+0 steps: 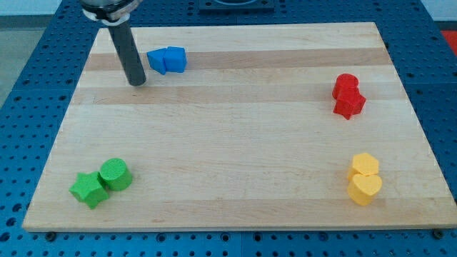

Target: Point at green star

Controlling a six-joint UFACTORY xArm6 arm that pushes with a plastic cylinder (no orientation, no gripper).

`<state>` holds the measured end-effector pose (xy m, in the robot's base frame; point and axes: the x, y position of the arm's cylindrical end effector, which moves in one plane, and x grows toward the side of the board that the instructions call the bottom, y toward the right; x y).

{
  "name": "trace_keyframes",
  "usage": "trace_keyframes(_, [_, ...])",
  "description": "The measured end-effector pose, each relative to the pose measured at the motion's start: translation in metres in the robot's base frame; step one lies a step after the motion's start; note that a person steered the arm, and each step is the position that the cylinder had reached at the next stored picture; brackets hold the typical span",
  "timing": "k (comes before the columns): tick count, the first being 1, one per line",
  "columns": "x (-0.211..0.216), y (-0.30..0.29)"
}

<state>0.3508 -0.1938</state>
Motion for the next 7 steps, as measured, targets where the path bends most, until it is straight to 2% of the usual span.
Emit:
trace_keyframes(2, [0.004,0.0])
trace_keyframes(3, [0.047,-0.006])
trace_keyframes(5, [0.154,-0.098])
trace_keyframes(7, [0.185,-0.111])
